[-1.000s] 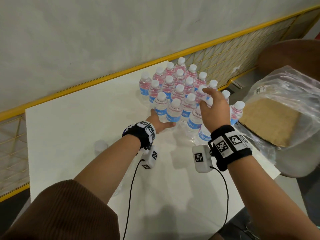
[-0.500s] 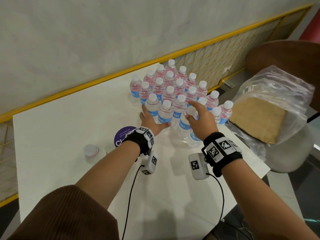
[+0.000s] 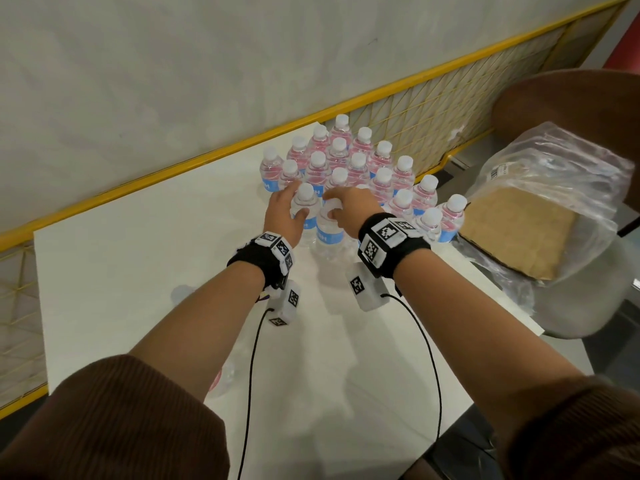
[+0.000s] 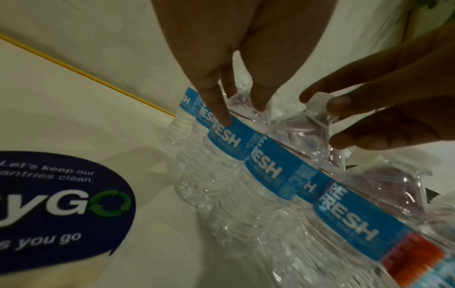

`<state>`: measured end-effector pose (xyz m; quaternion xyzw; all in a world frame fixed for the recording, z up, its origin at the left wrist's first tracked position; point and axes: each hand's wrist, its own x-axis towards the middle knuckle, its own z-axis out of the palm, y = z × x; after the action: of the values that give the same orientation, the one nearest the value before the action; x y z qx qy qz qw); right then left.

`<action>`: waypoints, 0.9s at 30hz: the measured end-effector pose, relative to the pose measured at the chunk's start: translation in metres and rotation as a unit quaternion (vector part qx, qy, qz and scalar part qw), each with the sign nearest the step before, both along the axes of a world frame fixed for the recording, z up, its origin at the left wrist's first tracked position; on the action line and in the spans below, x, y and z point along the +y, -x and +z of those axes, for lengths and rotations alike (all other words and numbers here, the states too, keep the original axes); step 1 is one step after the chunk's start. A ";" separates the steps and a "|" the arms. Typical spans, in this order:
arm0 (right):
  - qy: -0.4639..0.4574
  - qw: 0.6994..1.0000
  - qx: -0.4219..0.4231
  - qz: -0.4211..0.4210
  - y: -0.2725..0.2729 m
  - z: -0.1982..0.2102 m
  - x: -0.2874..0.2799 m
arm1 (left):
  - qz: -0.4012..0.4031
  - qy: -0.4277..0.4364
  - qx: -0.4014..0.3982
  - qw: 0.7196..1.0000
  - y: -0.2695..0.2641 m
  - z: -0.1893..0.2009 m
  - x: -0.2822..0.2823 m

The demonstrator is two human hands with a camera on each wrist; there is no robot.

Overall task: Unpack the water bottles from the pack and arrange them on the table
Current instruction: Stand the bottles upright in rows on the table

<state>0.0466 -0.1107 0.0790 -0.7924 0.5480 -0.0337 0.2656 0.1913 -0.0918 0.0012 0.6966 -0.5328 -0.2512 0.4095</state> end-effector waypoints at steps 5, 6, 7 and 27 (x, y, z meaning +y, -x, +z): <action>0.024 0.999 0.024 0.002 0.002 -0.004 -0.003 | -0.022 0.003 -0.012 1.000 0.002 0.004 -0.005; 0.024 0.999 0.021 -0.002 0.003 -0.004 -0.003 | -0.026 0.002 -0.013 1.000 0.003 0.004 -0.006; 0.025 1.000 0.017 -0.005 0.002 -0.004 -0.003 | -0.028 -0.001 -0.016 0.999 0.004 0.004 -0.007; 0.054 0.998 -0.018 0.006 -0.008 0.017 0.059 | -0.062 -0.289 -0.098 0.950 -0.033 0.094 0.035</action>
<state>0.0544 -0.0513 0.0962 -0.8081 0.5359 -0.0759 0.2326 0.2239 -0.0566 0.0954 0.7718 -0.5171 -0.3501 0.1197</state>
